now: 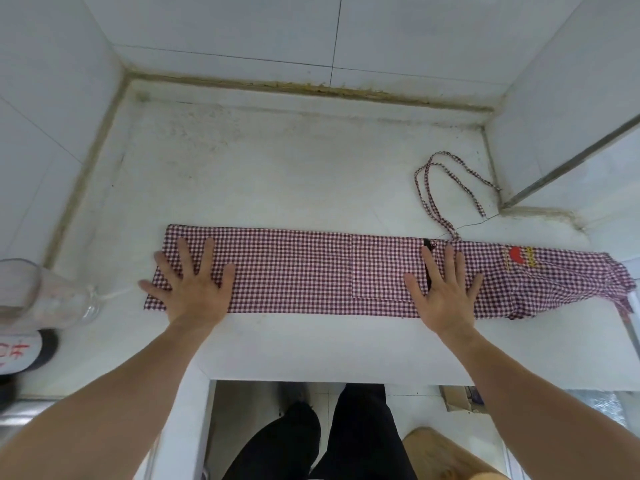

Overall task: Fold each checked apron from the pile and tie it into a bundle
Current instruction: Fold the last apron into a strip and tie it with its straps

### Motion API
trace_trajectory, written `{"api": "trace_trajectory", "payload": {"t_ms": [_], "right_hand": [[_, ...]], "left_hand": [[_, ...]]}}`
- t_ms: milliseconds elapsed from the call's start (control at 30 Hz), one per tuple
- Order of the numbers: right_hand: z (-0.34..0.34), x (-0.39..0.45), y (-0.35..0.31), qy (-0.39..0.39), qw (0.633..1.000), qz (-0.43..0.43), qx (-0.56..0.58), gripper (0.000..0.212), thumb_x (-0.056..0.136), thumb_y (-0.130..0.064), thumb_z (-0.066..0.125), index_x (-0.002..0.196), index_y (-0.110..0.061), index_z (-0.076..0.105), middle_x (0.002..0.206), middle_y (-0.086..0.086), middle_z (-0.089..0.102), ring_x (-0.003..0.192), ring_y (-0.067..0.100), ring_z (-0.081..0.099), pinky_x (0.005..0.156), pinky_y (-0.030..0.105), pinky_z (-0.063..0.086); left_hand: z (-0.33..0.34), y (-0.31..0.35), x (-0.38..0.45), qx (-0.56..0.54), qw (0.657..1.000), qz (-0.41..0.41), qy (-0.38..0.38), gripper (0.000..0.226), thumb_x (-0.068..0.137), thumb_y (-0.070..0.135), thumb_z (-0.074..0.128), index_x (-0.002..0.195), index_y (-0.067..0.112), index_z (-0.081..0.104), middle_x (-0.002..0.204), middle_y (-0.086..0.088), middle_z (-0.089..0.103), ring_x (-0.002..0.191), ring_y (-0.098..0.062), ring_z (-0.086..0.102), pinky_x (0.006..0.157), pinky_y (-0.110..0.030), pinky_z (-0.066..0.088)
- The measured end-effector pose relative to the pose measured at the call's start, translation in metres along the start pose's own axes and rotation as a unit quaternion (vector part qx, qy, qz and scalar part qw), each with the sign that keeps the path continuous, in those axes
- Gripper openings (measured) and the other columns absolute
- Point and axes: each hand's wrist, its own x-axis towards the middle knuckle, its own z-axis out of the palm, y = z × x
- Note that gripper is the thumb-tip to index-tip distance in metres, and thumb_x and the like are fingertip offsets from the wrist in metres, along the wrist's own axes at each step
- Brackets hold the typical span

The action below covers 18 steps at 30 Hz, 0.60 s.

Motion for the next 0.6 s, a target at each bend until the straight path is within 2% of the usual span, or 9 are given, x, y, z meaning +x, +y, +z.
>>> {"api": "trace_trajectory", "payload": {"t_ms": [133,233,300,400,467,500,567,600], "right_hand": [[0.004,-0.007,-0.013,-0.008,1.0,0.015,0.002,0.074,0.089,-0.076,0.001,0.154,-0.043,-0.011,0.166,0.004,-0.014,0.152,0.026,-0.016,0.118,0.064,-0.007],[0.01,-0.02,-0.033,-0.011,1.0,0.024,0.004,0.073,0.092,-0.073,0.001,0.155,-0.04,-0.014,0.165,0.007,-0.016,0.151,0.029,-0.018,0.117,0.067,-0.004],[0.014,-0.029,-0.053,-0.015,1.0,0.02,0.008,0.072,0.094,-0.072,0.002,0.155,-0.038,-0.016,0.165,0.008,-0.018,0.151,0.03,-0.02,0.116,0.068,-0.005],[0.018,-0.04,-0.085,-0.026,0.999,0.009,0.027,0.071,0.095,-0.07,0.003,0.153,-0.038,-0.021,0.164,0.009,-0.022,0.149,0.03,-0.024,0.115,0.067,-0.011],[0.018,-0.046,-0.107,-0.041,0.999,0.002,0.031,0.071,0.095,-0.069,0.005,0.152,-0.038,-0.024,0.163,0.01,-0.025,0.149,0.03,-0.026,0.115,0.066,-0.012],[0.017,-0.049,-0.114,-0.054,0.998,-0.008,0.027,0.072,0.095,-0.068,0.009,0.151,-0.037,-0.025,0.162,0.011,-0.026,0.149,0.031,-0.025,0.115,0.066,-0.01],[0.012,-0.049,-0.121,-0.064,0.996,-0.052,0.014,0.079,0.096,-0.064,0.027,0.153,-0.038,-0.022,0.164,0.011,-0.018,0.151,0.032,-0.014,0.117,0.064,0.002],[0.008,-0.047,-0.116,-0.052,0.995,-0.079,0.023,0.078,0.096,-0.06,0.033,0.155,-0.038,-0.014,0.166,0.009,-0.009,0.152,0.03,-0.003,0.115,0.061,0.01]], "left_hand": [[-0.005,0.01,0.003,-0.021,0.999,-0.041,-0.024,0.071,0.095,0.068,0.008,0.157,0.038,-0.008,0.165,-0.007,-0.017,0.148,-0.044,-0.019,0.111,-0.075,-0.007],[-0.019,0.04,-0.004,-0.114,0.993,-0.034,0.017,0.063,0.102,0.055,0.011,0.159,0.031,0.003,0.167,-0.007,-0.007,0.149,-0.041,-0.016,0.113,-0.071,-0.01],[-0.028,0.064,-0.009,-0.141,0.987,0.034,0.073,0.061,0.104,0.048,0.017,0.16,0.026,0.008,0.167,-0.006,0.0,0.151,-0.037,-0.012,0.114,-0.066,-0.014],[-0.032,0.107,-0.028,-0.107,0.964,0.209,0.122,0.061,0.102,0.042,0.026,0.158,0.018,0.021,0.166,-0.009,0.013,0.153,-0.033,-0.002,0.118,-0.057,-0.009],[-0.02,0.136,-0.052,-0.074,0.945,0.305,0.094,0.061,0.1,0.04,0.025,0.157,0.019,0.024,0.166,-0.007,0.016,0.154,-0.031,0.001,0.122,-0.056,0.0],[-0.01,0.148,-0.064,-0.056,0.941,0.328,0.053,0.061,0.1,0.04,0.02,0.158,0.021,0.02,0.167,-0.005,0.012,0.154,-0.029,-0.002,0.123,-0.057,0.001],[0.01,0.158,-0.077,-0.031,0.95,0.31,-0.032,0.066,0.096,0.047,0.0,0.159,0.027,0.004,0.168,-0.001,-0.005,0.153,-0.026,-0.013,0.121,-0.059,-0.005],[0.018,0.158,-0.079,-0.016,0.955,0.293,-0.051,0.072,0.091,0.051,-0.012,0.159,0.028,-0.004,0.167,0.0,-0.013,0.152,-0.026,-0.017,0.119,-0.062,-0.01]]}}
